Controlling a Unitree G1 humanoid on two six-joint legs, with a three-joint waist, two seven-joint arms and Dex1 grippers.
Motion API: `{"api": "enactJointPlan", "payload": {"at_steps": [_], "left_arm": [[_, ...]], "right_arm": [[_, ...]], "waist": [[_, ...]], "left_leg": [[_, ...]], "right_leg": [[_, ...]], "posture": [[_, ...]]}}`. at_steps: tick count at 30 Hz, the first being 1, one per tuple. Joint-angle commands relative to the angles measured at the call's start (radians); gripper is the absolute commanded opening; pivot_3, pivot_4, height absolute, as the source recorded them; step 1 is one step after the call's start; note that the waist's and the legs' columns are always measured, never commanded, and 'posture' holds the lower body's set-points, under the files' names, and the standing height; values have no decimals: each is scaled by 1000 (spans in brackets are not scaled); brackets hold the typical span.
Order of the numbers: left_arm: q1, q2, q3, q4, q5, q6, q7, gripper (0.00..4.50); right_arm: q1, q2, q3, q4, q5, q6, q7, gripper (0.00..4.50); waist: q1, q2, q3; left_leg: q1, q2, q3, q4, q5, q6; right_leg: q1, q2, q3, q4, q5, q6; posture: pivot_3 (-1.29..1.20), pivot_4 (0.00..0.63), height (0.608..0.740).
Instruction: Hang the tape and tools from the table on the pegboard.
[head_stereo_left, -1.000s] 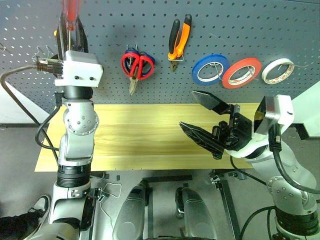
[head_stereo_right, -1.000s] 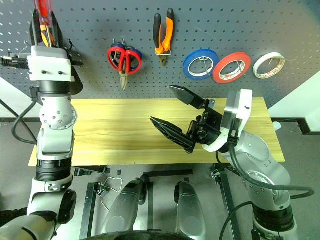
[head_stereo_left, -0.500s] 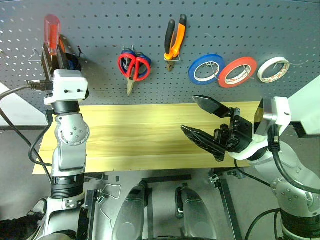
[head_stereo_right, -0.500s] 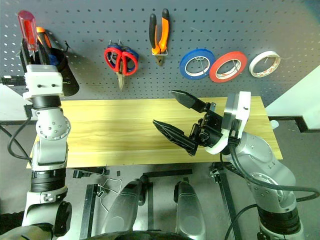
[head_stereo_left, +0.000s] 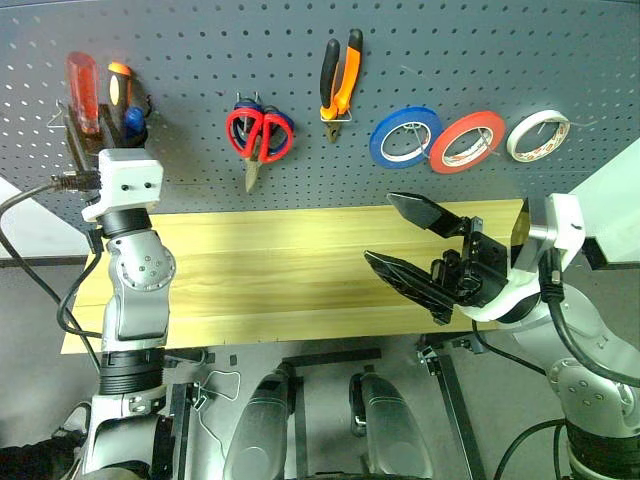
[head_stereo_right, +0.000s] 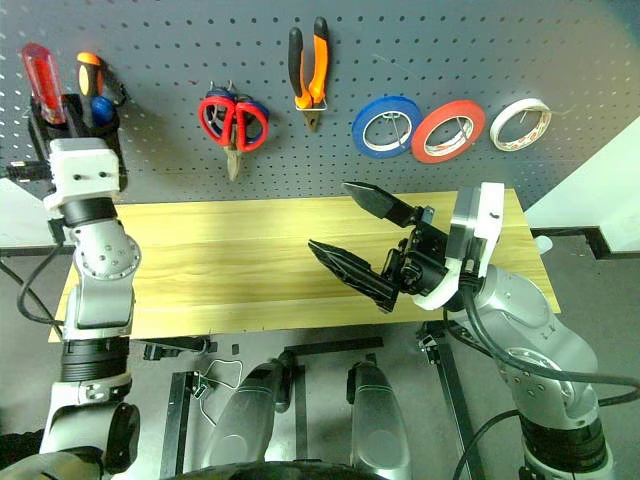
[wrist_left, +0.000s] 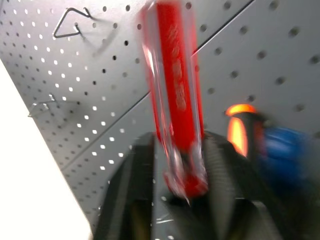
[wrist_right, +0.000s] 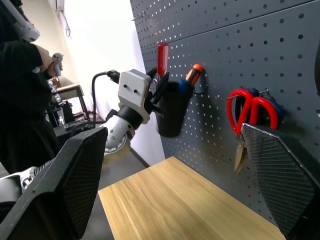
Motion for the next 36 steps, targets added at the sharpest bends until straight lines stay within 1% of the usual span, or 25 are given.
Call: {"api": "enactJointPlan", "payload": {"at_steps": [1, 4, 9, 12, 15, 17, 21, 22, 23, 24, 25, 27, 29, 30, 32, 33, 34, 36], "left_arm": [[-16, 14, 24, -19, 6, -20, 36, 2972], [-14, 10, 20, -24, -9, -28, 36, 3963], [-22, 6, 3, -51, -22, -39, 15, 3963], [-54, -15, -34, -120, -81, -40, -63, 3963], [-75, -55, -118, -244, -136, -35, -174, 3963], [-78, -70, -195, -314, -109, -77, -222, 3963], [-88, -131, -275, -360, -151, -98, -285, 3963], [-88, -150, -300, -360, -183, -102, -313, 3963], [-82, -160, -330, -354, -208, -109, -351, 3963], [-71, -167, -353, -332, -213, -120, -374, 3963], [-61, -172, -364, -311, -248, -119, -411, 3963], [-29, -167, -378, -252, -301, -122, -475, 3963], [1, -153, -382, -179, -441, -80, -616, 3963], [11, -144, -383, -146, -475, -90, -662, 3963], [46, -129, -406, -71, -513, -81, -753, 3963], [68, -124, -415, -34, -525, -69, -789, 3963], [94, -119, -428, 9, -544, -51, -837, 3963], [139, -118, -432, 89, -560, -54, -884, 3963]], "right_arm": [[2, -8, -15, -44, 11, -6, -1, 4500], [3, -8, -15, -42, 9, -6, -1, 4500], [5, -6, -10, -37, 2, -9, 5, 4500], [8, -4, -3, -28, -15, -15, 16, 4500], [4, 2, 3, -13, -33, -22, 32, 4500], [-8, 8, 9, 9, -47, -30, 49, 4500], [-39, 25, 32, 54, -86, -50, 85, 4500], [-44, 31, 41, 63, -100, -59, 95, 4500], [-45, 32, 50, 69, -119, -66, 103, 4500], [-39, 32, 60, 81, -148, -79, 117, 4500], [-30, 25, 63, 83, -170, -82, 119, 4500], [2, 12, 71, 100, -228, -93, 126, 4500], [58, 2, 87, 102, -313, -91, 88, 4500], [86, 9, 95, 104, -343, -97, 71, 4500], [159, 43, 108, 117, -408, -128, 27, 4500], [191, 68, 117, 138, -451, -160, 3, 4500], [227, 93, 129, 161, -501, -188, -28, 4500], [291, 142, 142, 213, -581, -245, -77, 4500]], "waist": [[1, 0, 0], [2, 0, 0], [2, 0, 0], [4, 0, 0], [14, 0, 0], [22, -1, -1], [24, 1, -7], [24, 1, -11], [25, 1, -18], [26, 1, -29], [27, 0, -40], [27, 1, -67], [27, 5, -99], [27, 6, -112], [27, 7, -136], [26, 11, -154], [25, 12, -176], [22, 17, -200]], "left_leg": [[0, 0, 0, 0, 0, 0], [0, 0, 0, 0, 0, 0], [0, 0, 0, 0, 0, 0], [0, 0, 0, 0, 0, 0], [-1, 0, 0, 0, 0, 0], [-1, -1, 0, 0, 0, 0], [0, 0, 0, 0, 0, 0], [0, 0, 0, 0, 0, -1], [0, 0, 0, 0, 0, -1], [0, 0, 0, 0, 0, -1], [0, 0, 0, -1, 0, -1], [1, -1, 0, -2, 0, -1], [3, -1, 1, -2, 0, -1], [5, -1, 1, -2, 0, 0], [17, -1, 2, -4, -1, 0], [21, 0, 2, -6, -1, 0], [23, 2, 1, -8, -1, -1], [36, 2, 3, -16, -3, -4]], "right_leg": [[0, 0, 0, 0, 0, 0], [0, 0, 0, 0, 0, 0], [0, -1, 0, 0, 0, 0], [0, -1, 0, 0, 0, 0], [0, -1, 0, -1, 0, 0], [0, -1, 0, -1, 0, 0], [1, 0, 0, -1, 0, 0], [1, 0, 0, -1, 0, 0], [0, 0, 0, -1, 0, 0], [0, 1, 0, -1, 0, 0], [0, 1, 0, -2, 0, 0], [3, 1, -1, -4, 0, 0], [7, 2, -1, -7, 1, 0], [10, 2, -2, -9, 1, 1], [22, 4, -3, -13, 1, 0], [28, 6, -4, -19, 1, -1], [33, 9, -6, -27, 3, -4], [46, 8, -6, -39, 4, -6]], "posture": [[6, 289, 703], [7, 290, 703], [8, 286, 703], [15, 274, 703], [28, 263, 703], [43, 250, 703], [55, 228, 703], [59, 209, 703], [59, 194, 703], [53, 164, 703], [53, 164, 703], [39, 103, 703], [30, 69, 703], [25, 57, 703], [10, 13, 703], [3, 0, 703], [-4, 0, 703], [-10, 0, 703]]}}
